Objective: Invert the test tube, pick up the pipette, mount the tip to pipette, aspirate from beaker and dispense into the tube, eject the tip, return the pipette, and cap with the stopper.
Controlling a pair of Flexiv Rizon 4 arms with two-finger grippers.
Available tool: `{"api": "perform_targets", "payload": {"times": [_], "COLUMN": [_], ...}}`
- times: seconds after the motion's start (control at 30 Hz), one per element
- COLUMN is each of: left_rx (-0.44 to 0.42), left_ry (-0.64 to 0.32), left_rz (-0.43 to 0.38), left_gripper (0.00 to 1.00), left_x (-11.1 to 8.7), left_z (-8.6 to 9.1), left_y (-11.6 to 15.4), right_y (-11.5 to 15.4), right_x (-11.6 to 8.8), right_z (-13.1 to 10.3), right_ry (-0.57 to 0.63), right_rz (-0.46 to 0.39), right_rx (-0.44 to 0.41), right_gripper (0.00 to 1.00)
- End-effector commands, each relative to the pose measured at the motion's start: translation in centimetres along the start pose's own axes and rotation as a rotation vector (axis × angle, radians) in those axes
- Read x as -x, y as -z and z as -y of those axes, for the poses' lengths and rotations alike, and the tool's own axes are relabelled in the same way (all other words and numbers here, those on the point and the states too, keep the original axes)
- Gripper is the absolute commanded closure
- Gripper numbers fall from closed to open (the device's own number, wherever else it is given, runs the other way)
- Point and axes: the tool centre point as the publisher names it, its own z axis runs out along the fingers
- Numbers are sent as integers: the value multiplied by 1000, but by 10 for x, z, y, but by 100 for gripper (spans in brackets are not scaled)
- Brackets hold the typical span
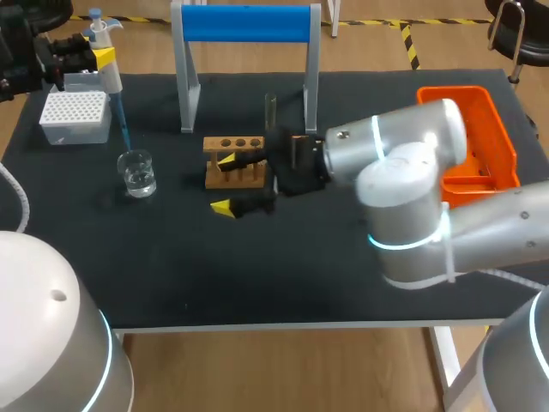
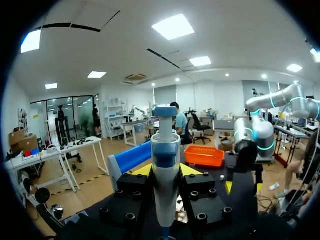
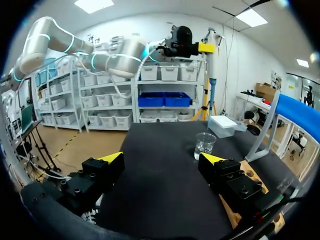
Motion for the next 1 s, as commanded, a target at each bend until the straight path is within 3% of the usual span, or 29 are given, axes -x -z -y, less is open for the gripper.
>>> {"api": "perform_targets", "payload": {"times": [0.03,0.47,1.0], "left_rx": [-3,-3,-3], "left_ry": [-1,-1,-1], "left_rz": [4,4,4], "left_gripper": [100,100,100], "left_x": [-1,-1,-1], "left_z": [0,0,0], "left_y": [0,0,0], "right_y": [-62,-89,-108], "right_x": [3,18,37], "right_z": [5,32,33], "right_ry": [-26,-24,-24], "right_rz": [52,173,212], "right_rx": [0,-99,-121], "right_gripper": [0,0,0]}}
